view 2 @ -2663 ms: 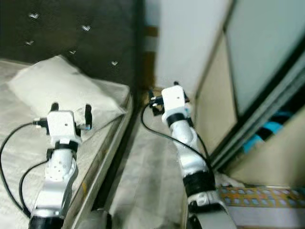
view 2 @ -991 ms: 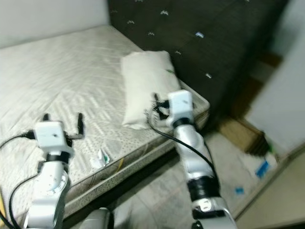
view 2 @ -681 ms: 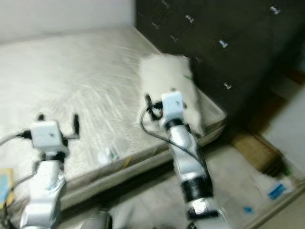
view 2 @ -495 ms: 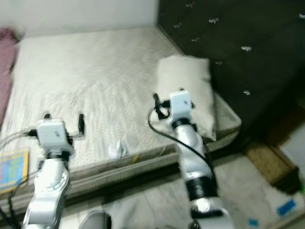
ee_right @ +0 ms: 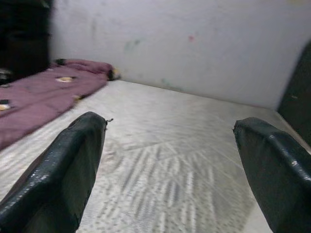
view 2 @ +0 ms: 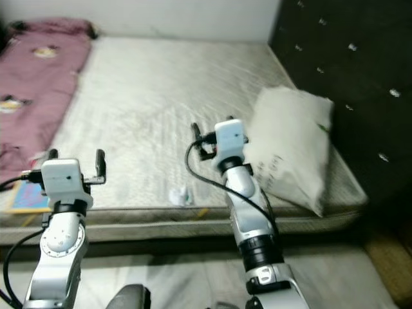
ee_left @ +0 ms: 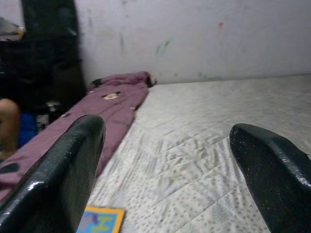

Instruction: Clean up the room

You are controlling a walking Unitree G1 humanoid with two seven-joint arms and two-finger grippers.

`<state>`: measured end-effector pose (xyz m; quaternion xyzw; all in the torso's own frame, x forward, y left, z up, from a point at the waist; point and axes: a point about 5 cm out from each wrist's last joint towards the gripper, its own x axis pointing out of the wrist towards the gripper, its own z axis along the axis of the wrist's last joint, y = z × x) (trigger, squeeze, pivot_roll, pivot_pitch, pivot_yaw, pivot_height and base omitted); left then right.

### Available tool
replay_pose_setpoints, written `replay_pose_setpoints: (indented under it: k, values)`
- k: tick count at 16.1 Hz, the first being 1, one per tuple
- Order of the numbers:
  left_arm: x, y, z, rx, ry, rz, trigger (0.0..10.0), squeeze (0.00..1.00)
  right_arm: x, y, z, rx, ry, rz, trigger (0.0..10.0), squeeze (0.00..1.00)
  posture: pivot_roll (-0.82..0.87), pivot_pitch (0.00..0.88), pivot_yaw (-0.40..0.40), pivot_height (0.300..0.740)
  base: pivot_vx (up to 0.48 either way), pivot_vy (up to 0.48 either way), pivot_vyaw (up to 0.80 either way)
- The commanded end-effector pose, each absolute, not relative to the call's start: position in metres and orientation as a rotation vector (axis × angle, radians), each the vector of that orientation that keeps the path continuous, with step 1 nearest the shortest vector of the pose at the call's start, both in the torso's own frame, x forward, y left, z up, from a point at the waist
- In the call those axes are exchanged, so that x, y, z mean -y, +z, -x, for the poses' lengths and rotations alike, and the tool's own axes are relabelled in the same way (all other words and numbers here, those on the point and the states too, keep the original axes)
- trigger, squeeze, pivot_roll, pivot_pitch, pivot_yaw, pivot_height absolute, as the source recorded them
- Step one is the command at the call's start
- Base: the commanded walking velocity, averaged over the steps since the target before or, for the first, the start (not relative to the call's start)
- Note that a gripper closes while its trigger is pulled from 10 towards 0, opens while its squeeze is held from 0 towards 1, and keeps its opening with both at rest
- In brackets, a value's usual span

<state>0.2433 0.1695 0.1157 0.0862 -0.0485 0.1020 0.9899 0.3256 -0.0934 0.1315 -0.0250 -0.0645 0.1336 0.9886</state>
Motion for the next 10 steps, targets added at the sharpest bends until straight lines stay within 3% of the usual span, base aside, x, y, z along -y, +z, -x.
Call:
replay_pose_setpoints:
  k: [1,3,10]
  values:
    - [-0.1649,0.1158,-0.2436,0.1,0.198,-0.171,10.0,0.0,0.1019,0.1342,-0.3274,0.14,0.251,0.06,10.0,0.0,0.02,0.018,-0.089,0.74,0.0,0.0,0.8]
    - [-0.1651,0.116,-0.2435,0.101,0.199,-0.173,10.0,0.0,0.101,0.1342,-0.3267,0.142,0.255,0.055,10.0,0.0,0.02,0.017,-0.088,0.74,0.0,0.0,0.67]
    - [-0.1618,0.1174,-0.2434,0.114,0.178,-0.162,10.0,0.0,0.1012,0.1342,-0.3275,0.136,0.255,0.016,10.0,0.0,0.03,0.019,-0.096,0.74,0.0,0.0,0.0]
